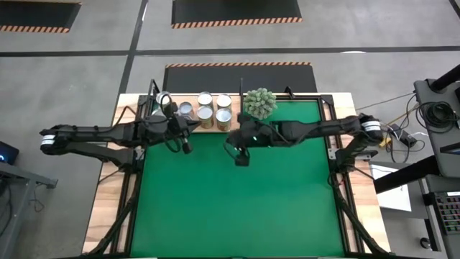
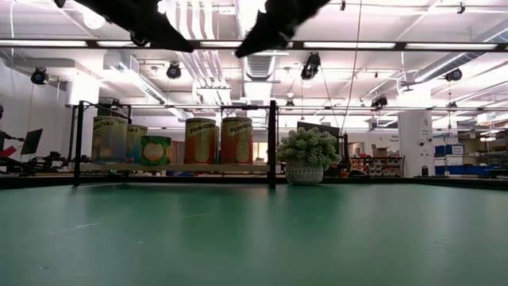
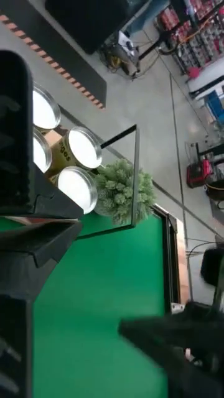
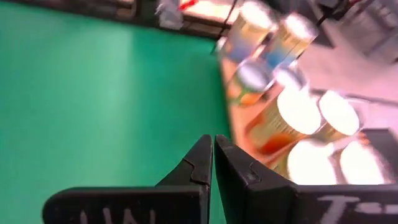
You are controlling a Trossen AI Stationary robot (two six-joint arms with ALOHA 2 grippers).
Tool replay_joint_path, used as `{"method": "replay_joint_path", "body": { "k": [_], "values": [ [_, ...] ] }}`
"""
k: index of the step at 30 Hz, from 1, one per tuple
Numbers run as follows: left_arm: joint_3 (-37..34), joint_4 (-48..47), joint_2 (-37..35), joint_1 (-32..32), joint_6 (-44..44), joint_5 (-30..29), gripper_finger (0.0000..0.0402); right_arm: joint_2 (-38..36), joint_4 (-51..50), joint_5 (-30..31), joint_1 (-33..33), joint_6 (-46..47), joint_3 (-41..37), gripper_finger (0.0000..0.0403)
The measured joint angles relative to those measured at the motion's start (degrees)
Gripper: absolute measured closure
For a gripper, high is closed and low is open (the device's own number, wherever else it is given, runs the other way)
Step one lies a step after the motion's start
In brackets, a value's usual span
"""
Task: Pick and place cans onto a shelf
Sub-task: Adjust the canned goods on the shelf
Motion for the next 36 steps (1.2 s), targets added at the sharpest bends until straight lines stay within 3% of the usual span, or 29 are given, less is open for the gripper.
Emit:
{"method": "replay_joint_path", "body": {
  "k": [9, 20, 27, 36],
  "values": [
    [0.69, 1.22, -6.26, 0.04, 3.19, -3.07, 0.0402, 12.14, -5.38, -0.56, -7.51, -8.40, 18.98, 0.0394],
    [-2.27, 0.37, -14.28, 0.04, 3.07, -3.01, 0.0402, 26.42, -8.74, -0.95, -13.33, -13.14, 34.95, 0.0394],
    [-2.67, 0.46, -16.38, 0.04, 3.18, -3.01, 0.0402, 33.54, -9.32, -0.51, -15.30, -14.29, 40.81, 0.0394],
    [-2.67, -0.32, -16.82, 0.04, 3.20, -2.98, 0.0402, 34.24, -12.89, -1.26, -16.15, -14.09, 41.38, 0.0394]
  ]
}}
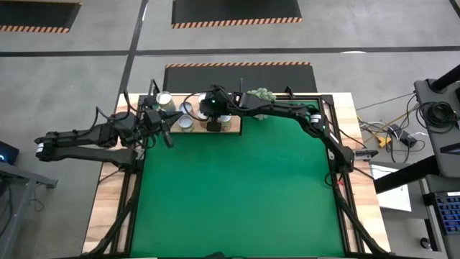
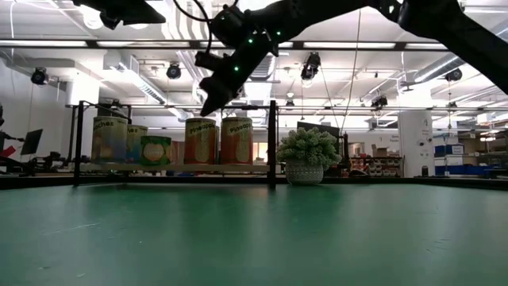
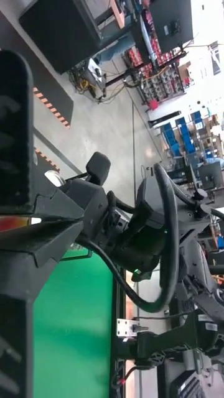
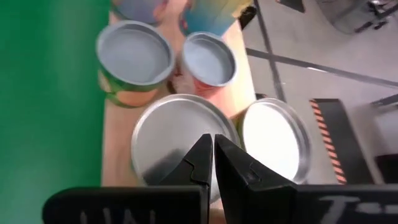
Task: Pick and place cans onto a shelf
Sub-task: Adjust the canned goods on the shelf
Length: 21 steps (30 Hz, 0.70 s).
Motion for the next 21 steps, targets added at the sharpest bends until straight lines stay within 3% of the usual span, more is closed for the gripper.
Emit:
{"method": "replay_joint_path", "body": {
  "k": [4, 21],
  "values": [
    [0.00, -0.01, 0.10, -0.02, 0.02, 0.02, 0.0402, 0.13, -0.74, -4.58, -0.54, 0.88, -0.02, 0.0394],
    [0.00, 0.01, 0.17, -0.01, 0.02, 0.04, 0.0402, 0.22, -0.20, -5.45, -1.11, 2.65, -1.84, 0.0394]
  ]
}}
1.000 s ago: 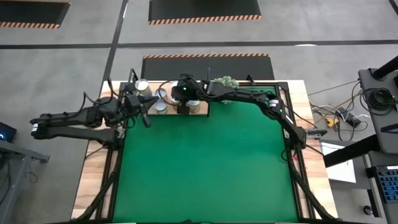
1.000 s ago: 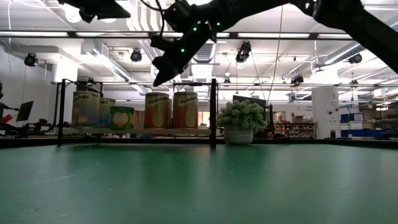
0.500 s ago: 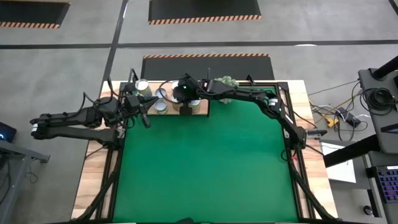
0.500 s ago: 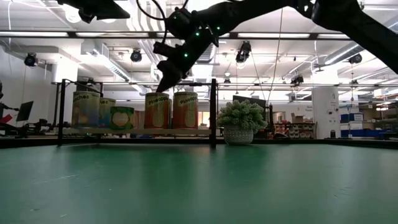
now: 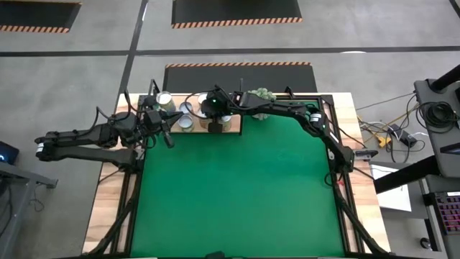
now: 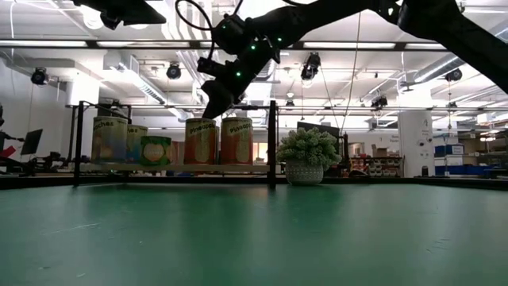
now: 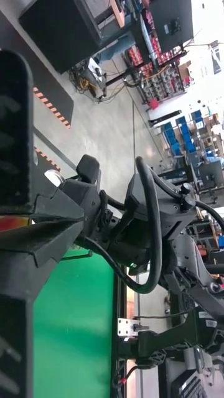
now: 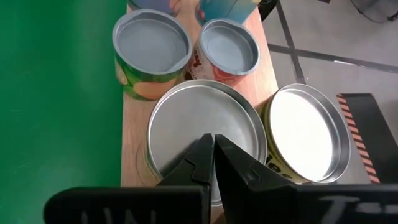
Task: Pick and place cans onto a shelf
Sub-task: Adjust the canned goods on the shelf
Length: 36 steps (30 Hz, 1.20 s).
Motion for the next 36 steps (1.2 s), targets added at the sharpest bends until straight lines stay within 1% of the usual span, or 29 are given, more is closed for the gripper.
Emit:
{"method": "replay_joint_path", "body": {
  "k": [21, 36],
  "values": [
    [0.00, 0.00, 0.00, -0.01, 0.00, 0.01, 0.0402, -0.13, -0.70, -0.30, 1.29, -0.79, -0.35, 0.0394],
    [0.00, 0.00, 0.00, -0.01, 0.00, 0.03, 0.0402, -0.57, -1.23, -0.08, 1.29, -0.76, 1.03, 0.0394]
  ]
}}
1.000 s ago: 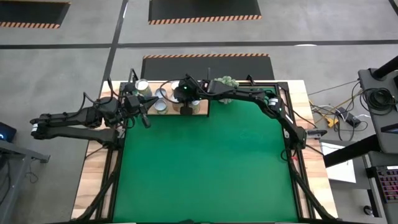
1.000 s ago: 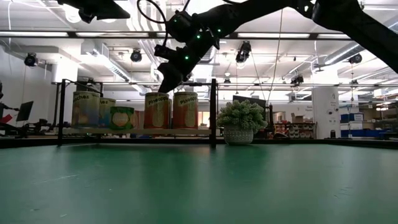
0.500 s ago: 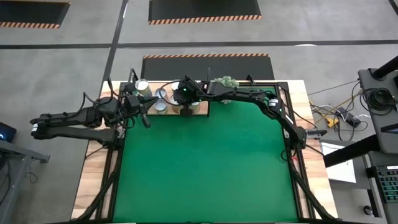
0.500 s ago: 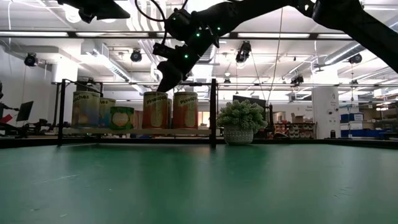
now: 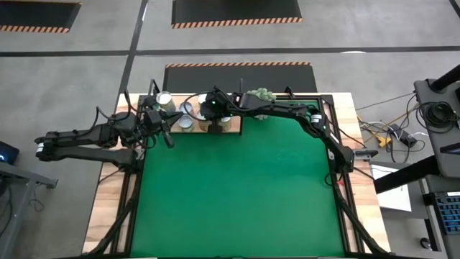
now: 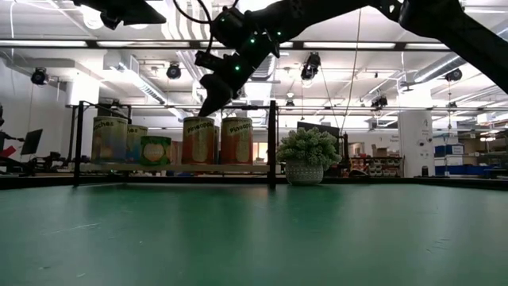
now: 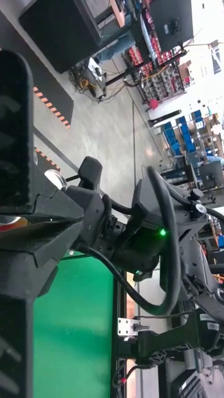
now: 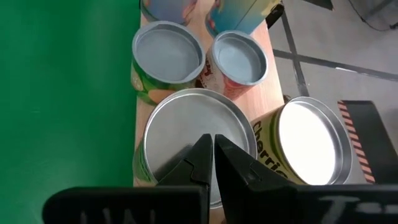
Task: Pick and place cans onto a shelf
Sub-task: Adjust the canned goods on the shelf
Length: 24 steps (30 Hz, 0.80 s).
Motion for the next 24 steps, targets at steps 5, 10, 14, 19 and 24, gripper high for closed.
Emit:
{"method": "replay_joint_path", "body": {
  "k": [5, 10, 14, 19, 24],
  "values": [
    [0.00, 0.00, 0.00, 0.00, 0.00, 0.02, 0.0402, -0.64, 0.00, 0.27, 0.00, -0.73, 0.00, 0.0394],
    [0.00, 0.00, 0.00, 0.00, -0.02, 0.02, 0.0402, -2.61, 0.57, 0.31, -0.13, -1.44, 0.04, 0.0394],
    [0.00, -0.02, 0.02, 0.00, 0.00, 0.02, 0.0402, -3.37, 2.46, 0.31, -0.66, -2.36, 0.11, 0.0394],
    [0.00, -0.06, 0.04, 0.01, -0.01, 0.02, 0.0402, -3.39, 4.53, 0.34, -2.13, -2.86, 0.11, 0.0394],
    [0.00, -0.64, 0.04, 0.01, -0.02, 0.03, 0.0402, -4.04, 3.95, -0.09, -2.15, -1.50, 0.09, 0.0394]
  ]
}}
